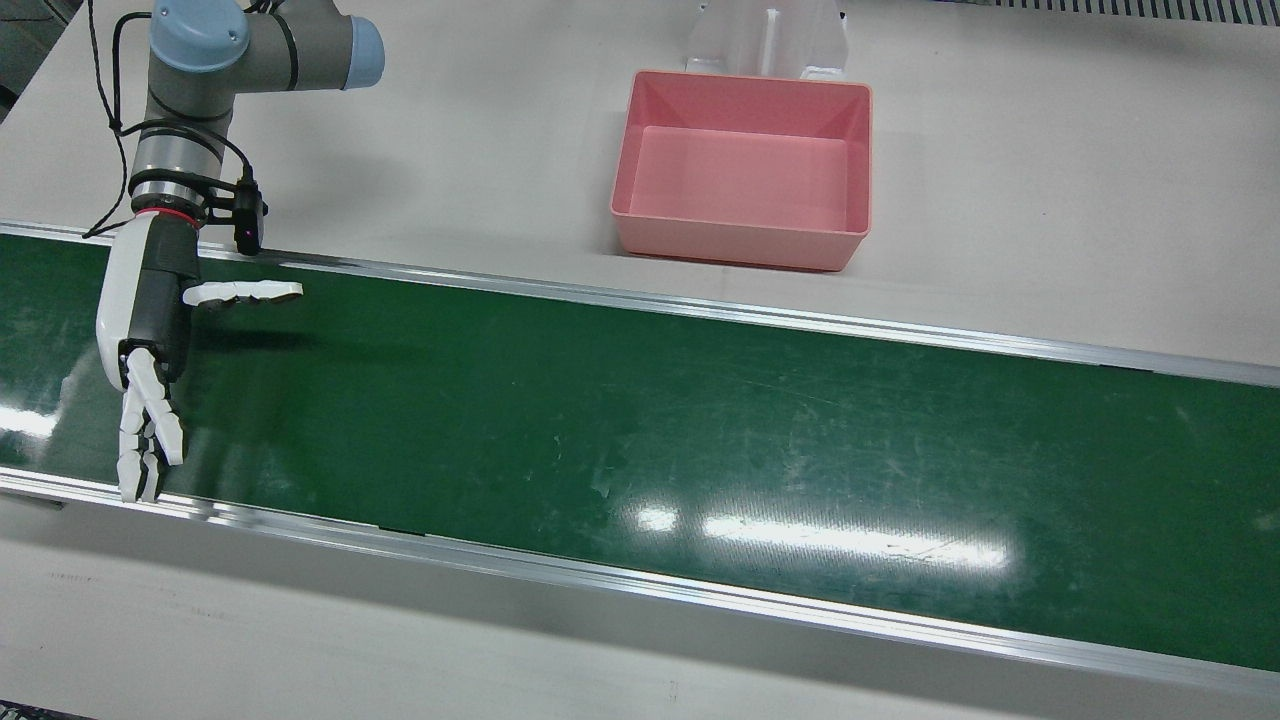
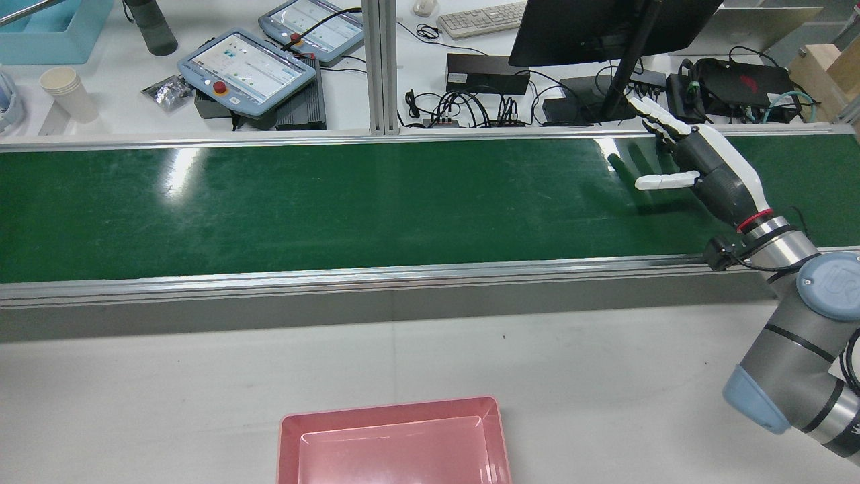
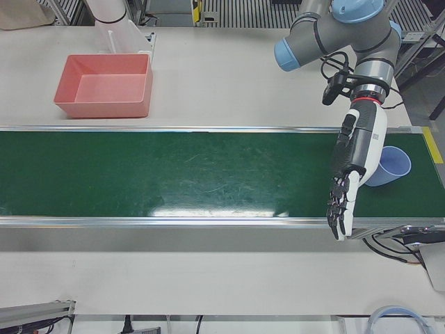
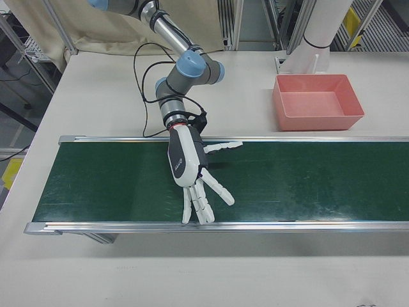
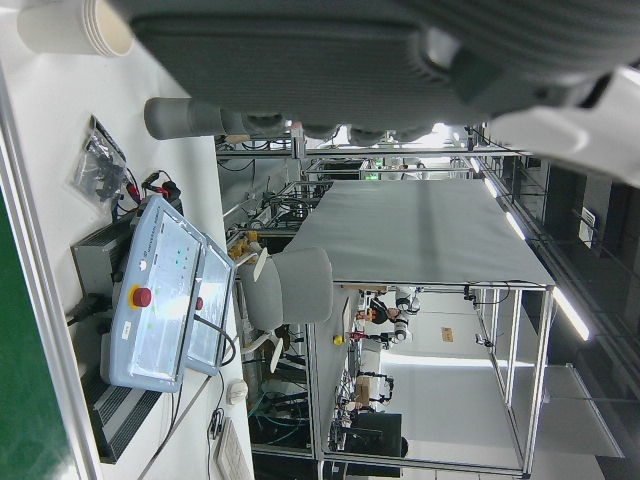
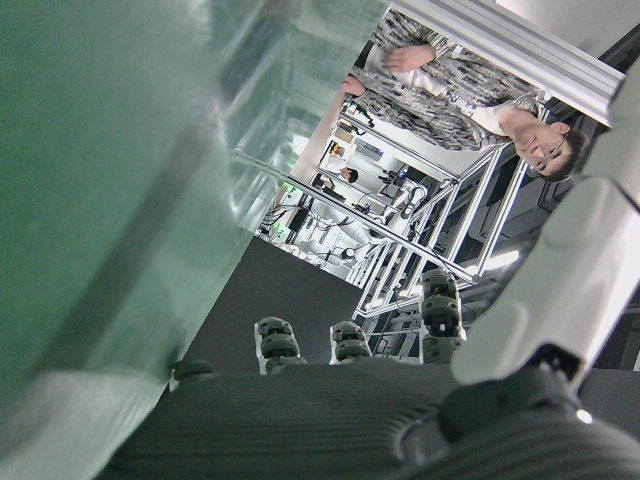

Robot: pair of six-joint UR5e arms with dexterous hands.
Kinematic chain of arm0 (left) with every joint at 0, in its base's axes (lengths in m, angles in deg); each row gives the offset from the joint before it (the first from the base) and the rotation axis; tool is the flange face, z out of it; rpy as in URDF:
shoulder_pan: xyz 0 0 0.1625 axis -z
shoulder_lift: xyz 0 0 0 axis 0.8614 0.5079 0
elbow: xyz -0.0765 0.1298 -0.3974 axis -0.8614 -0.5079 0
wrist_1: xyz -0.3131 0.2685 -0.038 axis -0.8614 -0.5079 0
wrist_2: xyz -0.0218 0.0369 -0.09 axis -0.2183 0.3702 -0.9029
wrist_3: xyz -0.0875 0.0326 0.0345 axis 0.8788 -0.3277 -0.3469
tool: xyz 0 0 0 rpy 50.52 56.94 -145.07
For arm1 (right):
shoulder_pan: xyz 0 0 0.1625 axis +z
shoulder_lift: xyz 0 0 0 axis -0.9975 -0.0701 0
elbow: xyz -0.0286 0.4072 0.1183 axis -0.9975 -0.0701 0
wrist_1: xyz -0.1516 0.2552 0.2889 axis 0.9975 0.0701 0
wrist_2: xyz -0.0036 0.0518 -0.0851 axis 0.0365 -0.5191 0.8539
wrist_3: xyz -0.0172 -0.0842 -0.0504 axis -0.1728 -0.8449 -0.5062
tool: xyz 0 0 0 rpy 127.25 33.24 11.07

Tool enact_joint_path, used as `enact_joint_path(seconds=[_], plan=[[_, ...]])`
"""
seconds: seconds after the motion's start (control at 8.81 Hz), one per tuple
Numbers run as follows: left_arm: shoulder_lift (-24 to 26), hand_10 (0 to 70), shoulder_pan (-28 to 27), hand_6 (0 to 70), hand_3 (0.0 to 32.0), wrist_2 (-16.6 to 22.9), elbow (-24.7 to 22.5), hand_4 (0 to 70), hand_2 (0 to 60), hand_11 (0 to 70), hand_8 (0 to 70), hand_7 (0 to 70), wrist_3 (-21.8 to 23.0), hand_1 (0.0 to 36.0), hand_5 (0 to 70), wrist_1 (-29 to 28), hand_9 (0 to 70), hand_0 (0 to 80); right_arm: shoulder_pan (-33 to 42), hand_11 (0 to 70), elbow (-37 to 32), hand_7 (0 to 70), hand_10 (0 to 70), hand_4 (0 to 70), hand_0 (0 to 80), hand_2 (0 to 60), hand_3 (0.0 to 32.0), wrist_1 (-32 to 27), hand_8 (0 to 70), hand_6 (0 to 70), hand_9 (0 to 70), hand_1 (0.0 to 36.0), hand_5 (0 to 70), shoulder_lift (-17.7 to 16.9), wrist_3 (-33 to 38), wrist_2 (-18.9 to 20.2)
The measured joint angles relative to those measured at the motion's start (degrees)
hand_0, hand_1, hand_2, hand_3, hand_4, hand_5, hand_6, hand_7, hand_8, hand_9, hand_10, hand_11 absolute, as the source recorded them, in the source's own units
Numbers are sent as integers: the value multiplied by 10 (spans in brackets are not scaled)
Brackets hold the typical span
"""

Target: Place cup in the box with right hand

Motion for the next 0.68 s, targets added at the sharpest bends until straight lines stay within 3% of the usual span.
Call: enact_joint_path(seconds=[0.68], plan=[[0,0,0,0,0,0,0,0,0,0,0,0,0,0,0,0,0,0,-1,0,1,155,0,7,437,86,204,1,58,12,85,106,30,9,1,-21]])
